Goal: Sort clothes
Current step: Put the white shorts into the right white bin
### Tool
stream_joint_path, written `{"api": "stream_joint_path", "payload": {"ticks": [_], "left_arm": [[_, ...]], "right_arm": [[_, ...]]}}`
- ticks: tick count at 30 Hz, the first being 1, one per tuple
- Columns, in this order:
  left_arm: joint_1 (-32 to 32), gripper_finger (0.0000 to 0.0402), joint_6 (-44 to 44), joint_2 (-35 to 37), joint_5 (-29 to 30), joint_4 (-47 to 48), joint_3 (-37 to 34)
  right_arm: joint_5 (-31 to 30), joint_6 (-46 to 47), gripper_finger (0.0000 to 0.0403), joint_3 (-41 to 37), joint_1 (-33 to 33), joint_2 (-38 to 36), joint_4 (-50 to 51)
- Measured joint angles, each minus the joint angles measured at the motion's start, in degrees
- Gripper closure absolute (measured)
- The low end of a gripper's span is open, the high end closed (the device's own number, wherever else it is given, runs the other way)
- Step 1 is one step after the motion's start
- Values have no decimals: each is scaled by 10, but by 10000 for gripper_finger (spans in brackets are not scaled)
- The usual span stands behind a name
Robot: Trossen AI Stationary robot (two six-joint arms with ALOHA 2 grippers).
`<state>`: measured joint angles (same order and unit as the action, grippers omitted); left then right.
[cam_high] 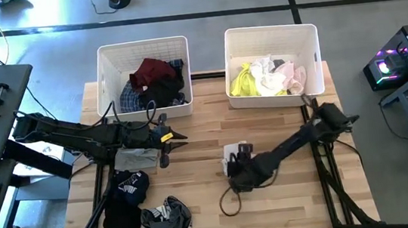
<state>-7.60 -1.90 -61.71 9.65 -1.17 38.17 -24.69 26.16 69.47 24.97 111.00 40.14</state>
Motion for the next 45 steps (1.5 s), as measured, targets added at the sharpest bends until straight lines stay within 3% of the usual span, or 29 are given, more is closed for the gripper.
{"api": "stream_joint_path", "payload": {"ticks": [4,11,14,18,26,29,33,36,39,45], "left_arm": [[0,332,0,0,0,0,0],[0,332,0,0,0,2,0],[0,332,0,0,0,3,0],[0,332,0,0,0,5,0],[0,332,0,0,0,5,0],[0,332,0,0,0,5,0],[0,332,0,0,0,5,0],[0,332,0,0,0,5,0],[0,332,0,0,0,5,0],[0,332,0,0,0,5,0]], "right_arm": [[63,-24,225,4,-29,29,-4],[105,-84,383,0,-39,15,-32],[104,-98,378,-3,-39,-15,-53],[2,-102,375,-2,-37,-103,-49],[-303,-144,393,0,-48,-316,-34],[-355,-175,393,-1,-86,-392,-26],[-335,-212,396,0,-189,-476,-14],[-267,-217,396,0,-289,-502,3],[-193,-217,395,0,-384,-501,25],[-158,-223,339,0,-494,-451,102]]}}
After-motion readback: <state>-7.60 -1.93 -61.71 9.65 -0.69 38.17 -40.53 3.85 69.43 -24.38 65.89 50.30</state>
